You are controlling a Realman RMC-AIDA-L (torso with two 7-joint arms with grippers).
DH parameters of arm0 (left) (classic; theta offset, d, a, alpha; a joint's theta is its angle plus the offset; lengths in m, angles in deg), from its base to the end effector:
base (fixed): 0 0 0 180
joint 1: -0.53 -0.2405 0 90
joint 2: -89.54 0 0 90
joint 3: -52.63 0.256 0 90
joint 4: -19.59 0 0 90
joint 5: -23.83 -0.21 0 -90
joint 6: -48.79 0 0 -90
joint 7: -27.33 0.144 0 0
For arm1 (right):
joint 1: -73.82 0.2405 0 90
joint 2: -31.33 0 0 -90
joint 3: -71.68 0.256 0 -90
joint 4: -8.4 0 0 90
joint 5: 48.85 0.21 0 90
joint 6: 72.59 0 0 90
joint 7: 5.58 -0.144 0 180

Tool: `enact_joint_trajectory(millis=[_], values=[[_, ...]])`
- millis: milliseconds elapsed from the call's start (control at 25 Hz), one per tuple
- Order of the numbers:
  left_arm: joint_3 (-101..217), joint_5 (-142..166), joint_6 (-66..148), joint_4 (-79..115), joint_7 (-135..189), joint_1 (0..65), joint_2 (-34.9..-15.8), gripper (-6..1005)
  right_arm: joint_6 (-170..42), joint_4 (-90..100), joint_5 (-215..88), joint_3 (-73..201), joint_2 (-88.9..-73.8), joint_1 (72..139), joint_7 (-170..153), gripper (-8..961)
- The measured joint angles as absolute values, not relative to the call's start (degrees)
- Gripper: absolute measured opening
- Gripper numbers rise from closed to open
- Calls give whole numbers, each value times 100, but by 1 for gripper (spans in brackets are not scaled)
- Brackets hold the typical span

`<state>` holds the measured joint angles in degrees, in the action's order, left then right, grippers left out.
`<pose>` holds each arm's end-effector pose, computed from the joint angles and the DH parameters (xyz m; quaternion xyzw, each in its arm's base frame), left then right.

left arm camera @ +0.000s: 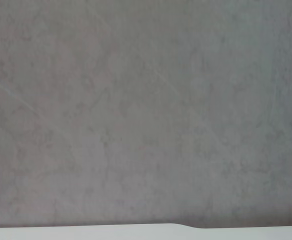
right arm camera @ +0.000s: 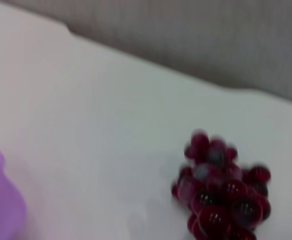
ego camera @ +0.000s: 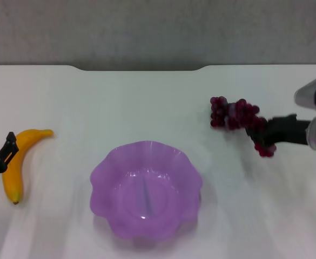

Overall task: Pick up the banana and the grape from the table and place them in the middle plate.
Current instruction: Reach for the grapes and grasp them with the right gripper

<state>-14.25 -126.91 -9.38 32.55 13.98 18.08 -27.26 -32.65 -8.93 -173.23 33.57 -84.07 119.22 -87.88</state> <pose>-0.3762 0.3058 0.0004 -0.6797 -0.3055 -0.2512 0.6178 0.3001 0.4299 -0.0173 -0.8830 0.3000 0.0309 0.3597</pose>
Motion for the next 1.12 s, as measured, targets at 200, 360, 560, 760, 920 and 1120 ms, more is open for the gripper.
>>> enact_joint_trajectory(millis=[200, 360, 560, 760, 920, 1120], values=[[-1425, -12694, -937, 3252, 1398, 1809, -2726, 890, -2352, -1322, -16265, 3334, -8414, 11612, -8004, 395], [-1426, -12687, -939, 3246, 1398, 1784, -2721, 890, -1528, -1529, -15331, 3333, -8407, 11304, -7300, 396], [-1425, -12682, -932, 3242, 1398, 1777, -2719, 890, -601, -1782, -14521, 3323, -8411, 10964, -6663, 377], [-1425, -12681, -932, 3242, 1398, 1775, -2718, 890, -359, -1879, -14323, 3319, -8407, 10858, -6525, 353], [-1425, -12681, -936, 3242, 1398, 1776, -2717, 890, -30, -1973, -14312, 3300, -8395, 10892, -6473, 333], [-1425, -12696, -939, 3247, 1398, 1782, -2717, 891, 93, -2009, -14273, 3159, -8402, 10936, -6471, 227]])
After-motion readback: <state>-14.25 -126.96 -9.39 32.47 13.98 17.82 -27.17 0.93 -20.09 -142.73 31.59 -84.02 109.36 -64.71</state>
